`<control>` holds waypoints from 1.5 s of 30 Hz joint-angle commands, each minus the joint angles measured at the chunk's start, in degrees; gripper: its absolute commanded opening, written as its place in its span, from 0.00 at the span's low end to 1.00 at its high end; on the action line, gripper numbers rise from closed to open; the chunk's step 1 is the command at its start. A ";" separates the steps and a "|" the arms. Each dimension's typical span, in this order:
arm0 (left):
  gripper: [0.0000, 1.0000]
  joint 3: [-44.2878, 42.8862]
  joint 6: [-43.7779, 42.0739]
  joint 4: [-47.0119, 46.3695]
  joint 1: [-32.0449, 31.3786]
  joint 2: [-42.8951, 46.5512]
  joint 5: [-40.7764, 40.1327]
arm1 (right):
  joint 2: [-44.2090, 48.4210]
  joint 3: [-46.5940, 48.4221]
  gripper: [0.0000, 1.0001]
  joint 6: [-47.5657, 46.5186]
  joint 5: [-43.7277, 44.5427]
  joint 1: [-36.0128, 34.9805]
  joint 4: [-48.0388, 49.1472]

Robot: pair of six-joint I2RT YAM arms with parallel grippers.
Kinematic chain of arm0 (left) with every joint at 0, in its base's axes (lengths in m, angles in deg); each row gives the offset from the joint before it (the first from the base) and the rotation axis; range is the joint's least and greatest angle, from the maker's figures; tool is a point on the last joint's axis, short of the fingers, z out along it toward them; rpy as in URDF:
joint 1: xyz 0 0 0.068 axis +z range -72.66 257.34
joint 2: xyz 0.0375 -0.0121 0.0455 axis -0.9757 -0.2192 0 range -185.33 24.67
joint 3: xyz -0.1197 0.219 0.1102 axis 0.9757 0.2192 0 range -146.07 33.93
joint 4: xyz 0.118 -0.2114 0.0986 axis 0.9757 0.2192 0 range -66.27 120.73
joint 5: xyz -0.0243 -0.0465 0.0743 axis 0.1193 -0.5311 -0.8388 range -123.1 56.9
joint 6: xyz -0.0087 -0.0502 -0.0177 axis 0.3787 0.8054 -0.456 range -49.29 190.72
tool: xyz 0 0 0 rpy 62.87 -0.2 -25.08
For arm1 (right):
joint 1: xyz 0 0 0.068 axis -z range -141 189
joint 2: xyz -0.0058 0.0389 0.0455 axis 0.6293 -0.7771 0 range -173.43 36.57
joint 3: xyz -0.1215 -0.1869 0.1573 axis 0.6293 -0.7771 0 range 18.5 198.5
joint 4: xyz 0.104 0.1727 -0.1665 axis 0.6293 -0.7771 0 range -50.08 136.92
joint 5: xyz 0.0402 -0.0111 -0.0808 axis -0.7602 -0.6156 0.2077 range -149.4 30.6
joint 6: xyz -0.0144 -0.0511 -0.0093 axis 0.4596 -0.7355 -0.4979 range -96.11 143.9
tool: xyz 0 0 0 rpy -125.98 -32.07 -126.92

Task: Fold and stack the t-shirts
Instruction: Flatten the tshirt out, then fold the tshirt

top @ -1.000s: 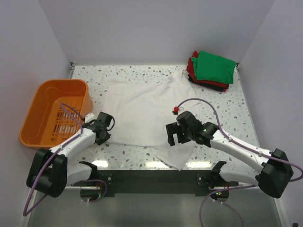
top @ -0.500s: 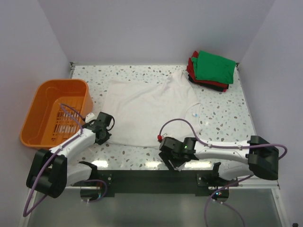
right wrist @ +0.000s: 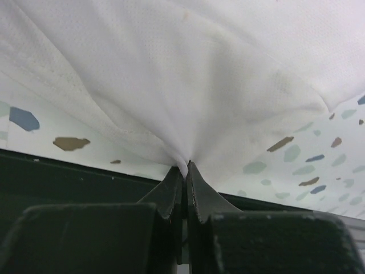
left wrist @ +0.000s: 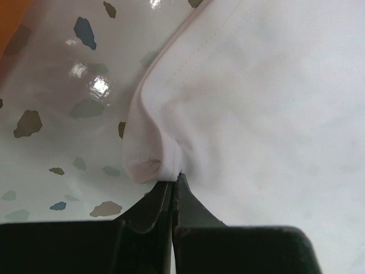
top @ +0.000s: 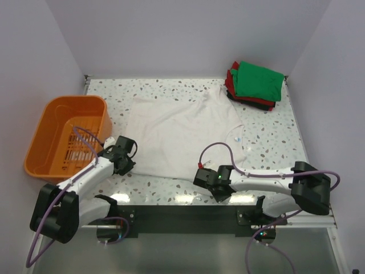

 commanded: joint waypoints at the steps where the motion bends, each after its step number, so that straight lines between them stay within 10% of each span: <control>1: 0.00 1.35 1.87 3.13 0.18 1.66 3.16 | 6.33 -0.08 0.00 3.03 0.72 -0.09 -6.85; 15: 0.00 0.30 0.20 6.65 -1.14 4.91 6.85 | 7.14 5.19 0.00 1.19 2.83 1.13 -10.90; 45: 0.00 -21.85 -3.58 4.98 0.97 -13.45 2.81 | 1.70 21.01 0.00 -21.48 2.14 31.80 -2.64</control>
